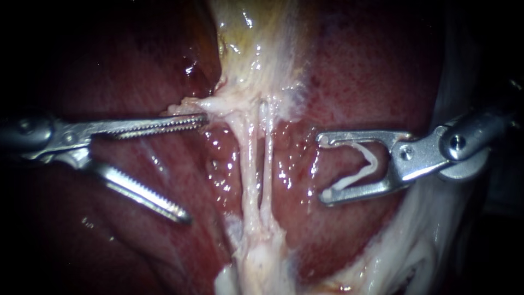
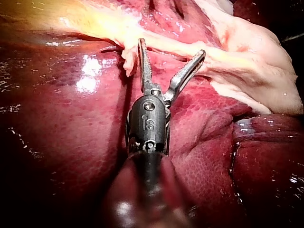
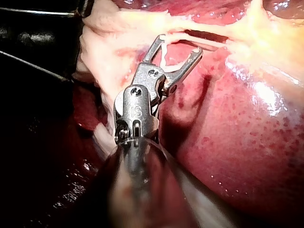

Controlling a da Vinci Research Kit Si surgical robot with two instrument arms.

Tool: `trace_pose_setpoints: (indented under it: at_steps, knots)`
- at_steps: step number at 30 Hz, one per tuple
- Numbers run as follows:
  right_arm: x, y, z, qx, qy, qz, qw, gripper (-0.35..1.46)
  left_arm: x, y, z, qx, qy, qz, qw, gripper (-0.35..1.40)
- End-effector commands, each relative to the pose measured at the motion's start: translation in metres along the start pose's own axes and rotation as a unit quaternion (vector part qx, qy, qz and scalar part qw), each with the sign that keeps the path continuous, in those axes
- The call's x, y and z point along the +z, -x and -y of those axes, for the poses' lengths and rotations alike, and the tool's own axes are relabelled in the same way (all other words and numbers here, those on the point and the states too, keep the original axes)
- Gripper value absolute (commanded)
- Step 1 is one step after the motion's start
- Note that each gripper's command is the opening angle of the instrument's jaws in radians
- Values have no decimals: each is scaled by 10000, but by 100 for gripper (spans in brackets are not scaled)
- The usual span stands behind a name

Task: Grabbing gallbladder

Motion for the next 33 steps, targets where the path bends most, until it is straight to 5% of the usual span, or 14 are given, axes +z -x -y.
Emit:
trace_pose_setpoints:
  at_steps: [1, 7, 10, 15, 22, 29, 33]
  knots:
    - [0, 0, 0, 0, -1, -1, 10000, 50, -2, -1, 0, -1, 7, -1, 10000, 119]
    - [-1, 0, 0, -1, -3, -1, 10000, 50, -21, -18, 19, -78, -110, -11, 9999, 118]
    - [-1, 0, 0, -2, -4, -1, 10000, 50, -27, -23, 36, -410, -133, 69, 9990, 109]
    - [-2, -1, 1, -1, -6, -2, 10000, 50, -19, -1, 65, -440, -134, 409, 9981, 91]
    - [-2, -1, 1, -1, -6, -2, 10000, 50, 1, 21, 81, -517, -129, 539, 9971, 71]
    - [-2, -1, 1, -1, -6, -2, 10000, 50, 7, 22, 84, -723, -136, 606, 9954, 36]
    - [-2, -1, 1, -1, -6, -2, 10000, 50, 3, 22, 88, -870, -194, 645, 9939, -11]
